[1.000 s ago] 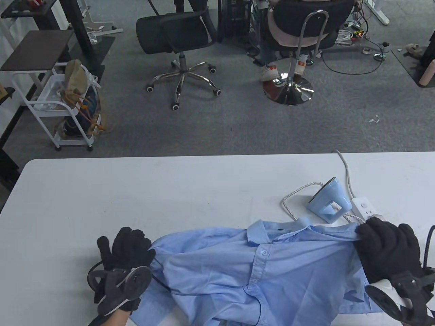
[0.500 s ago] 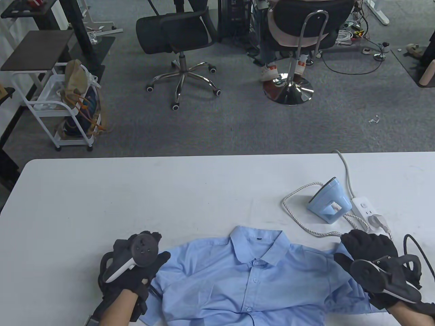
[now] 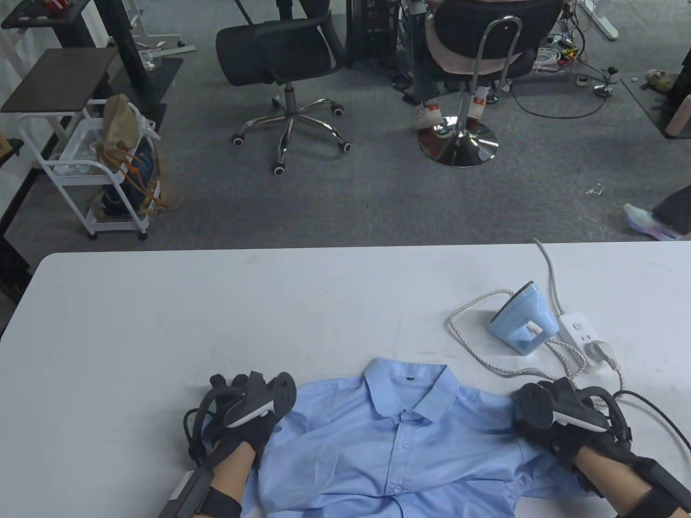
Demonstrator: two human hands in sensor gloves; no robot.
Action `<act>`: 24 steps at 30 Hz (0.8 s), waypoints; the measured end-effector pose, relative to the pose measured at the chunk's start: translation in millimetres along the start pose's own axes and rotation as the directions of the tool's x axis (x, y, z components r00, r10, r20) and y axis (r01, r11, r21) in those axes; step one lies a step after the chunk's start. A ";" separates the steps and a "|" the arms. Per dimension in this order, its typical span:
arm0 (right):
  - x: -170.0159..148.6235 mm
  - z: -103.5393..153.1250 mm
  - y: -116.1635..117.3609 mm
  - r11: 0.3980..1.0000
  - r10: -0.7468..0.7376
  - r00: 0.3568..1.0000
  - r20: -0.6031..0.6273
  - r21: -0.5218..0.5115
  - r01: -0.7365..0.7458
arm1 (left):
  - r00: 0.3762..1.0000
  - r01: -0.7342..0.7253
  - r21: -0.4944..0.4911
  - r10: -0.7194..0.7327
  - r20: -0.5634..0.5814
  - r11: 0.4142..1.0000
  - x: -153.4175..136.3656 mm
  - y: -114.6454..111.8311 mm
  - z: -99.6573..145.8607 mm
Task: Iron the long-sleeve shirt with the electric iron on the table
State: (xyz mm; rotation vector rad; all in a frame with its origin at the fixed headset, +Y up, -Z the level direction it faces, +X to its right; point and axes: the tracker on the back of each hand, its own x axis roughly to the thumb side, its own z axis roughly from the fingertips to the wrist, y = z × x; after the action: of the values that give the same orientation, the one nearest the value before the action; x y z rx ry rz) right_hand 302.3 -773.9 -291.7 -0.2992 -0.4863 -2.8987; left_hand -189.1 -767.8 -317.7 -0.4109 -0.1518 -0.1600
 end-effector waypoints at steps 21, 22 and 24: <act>-40.2 176.1 -156.6 0.321 -0.385 0.887 0.255 -0.864 0.388 | 0.915 -0.337 0.886 0.332 0.229 0.317 -41.0 153.5 215.1; -38.9 197.2 -166.4 0.249 -0.364 0.889 0.278 -0.891 0.380 | 0.917 -0.324 0.913 0.319 0.238 0.249 -40.8 160.6 235.9; -35.8 227.9 -178.5 0.149 -0.323 0.898 0.299 -0.921 0.360 | 0.927 -0.292 0.944 0.291 0.238 0.156 -38.8 170.6 270.7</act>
State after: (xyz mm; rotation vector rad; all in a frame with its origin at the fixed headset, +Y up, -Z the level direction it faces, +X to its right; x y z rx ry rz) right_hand 336.2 -525.4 -142.6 -0.4071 1.6446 -3.1444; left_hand -226.3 -498.2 -145.0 0.9060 -0.1409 0.3602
